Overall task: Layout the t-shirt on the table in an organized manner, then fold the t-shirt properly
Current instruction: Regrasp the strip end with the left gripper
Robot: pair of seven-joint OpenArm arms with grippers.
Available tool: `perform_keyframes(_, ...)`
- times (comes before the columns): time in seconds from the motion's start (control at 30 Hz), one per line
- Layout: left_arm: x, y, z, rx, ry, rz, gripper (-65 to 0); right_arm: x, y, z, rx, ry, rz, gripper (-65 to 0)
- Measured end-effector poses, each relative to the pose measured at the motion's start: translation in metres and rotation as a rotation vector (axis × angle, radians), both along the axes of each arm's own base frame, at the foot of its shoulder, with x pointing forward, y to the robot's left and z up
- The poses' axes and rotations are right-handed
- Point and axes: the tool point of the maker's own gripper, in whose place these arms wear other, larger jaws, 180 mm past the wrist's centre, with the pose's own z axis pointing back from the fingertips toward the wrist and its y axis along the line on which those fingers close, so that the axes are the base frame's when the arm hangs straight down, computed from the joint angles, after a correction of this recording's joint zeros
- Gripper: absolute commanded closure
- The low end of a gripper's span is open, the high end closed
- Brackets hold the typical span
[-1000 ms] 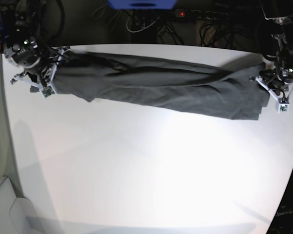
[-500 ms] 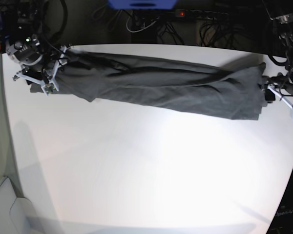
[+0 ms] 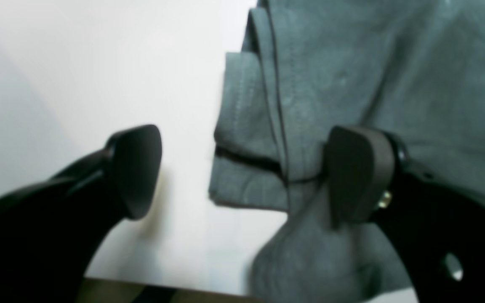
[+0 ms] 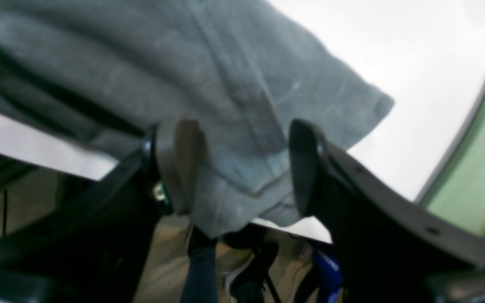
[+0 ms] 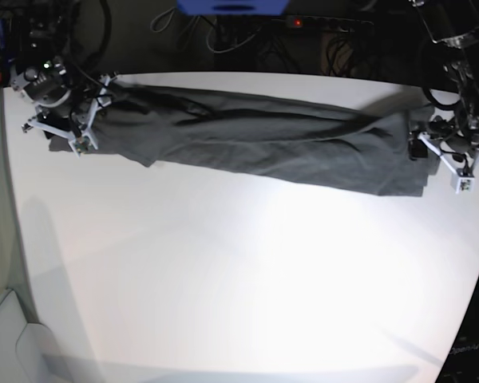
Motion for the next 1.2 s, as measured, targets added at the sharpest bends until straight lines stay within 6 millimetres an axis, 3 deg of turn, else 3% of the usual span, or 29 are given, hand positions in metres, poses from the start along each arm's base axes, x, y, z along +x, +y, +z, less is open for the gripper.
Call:
perform_keyframes(0.17, 0.009, -0.003, -0.008, -0.041, -0.001, 0.026, -60.5, 0.0, 0.0, 0.0, -0.001, 0.0, 0.0, -35.2)
perform_keyframes(0.3, 0.002, -0.006, -0.027, -0.084, 0.041, 0.041, -60.5, 0.0, 0.0, 0.0, -0.001, 0.0, 0.0, -35.2)
perform_keyframes(0.8, 0.008, -0.002, -0.037, -0.127, -0.013, 0.064, -59.6, -0.001, 0.0, -0.003, 0.003, 0.009, -0.002, -35.2)
perform_keyframes(0.9, 0.009, 0.0, -0.039, -0.135, -0.017, 0.073, -47.6, -0.003, 0.0, -0.006, 0.005, 0.018, -0.004, -35.2)
perform_keyframes(1.07, 0.011, -0.001, -0.04, -0.166, -0.032, 0.086, -5.5, -0.002, 0.0, -0.006, 0.005, 0.017, -0.004, -35.2)
perform_keyframes(1.1, 0.012, -0.005, -0.04, -0.174, -0.034, 0.076, 0.0, -0.002, 0.0, -0.006, 0.005, 0.018, -0.004, -35.2)
perform_keyframes(1.2, 0.014, -0.004, -0.039, -0.176, -0.034, 0.082, -2.8, -0.002, -0.001, -0.006, 0.005, 0.018, -0.004, -35.2)
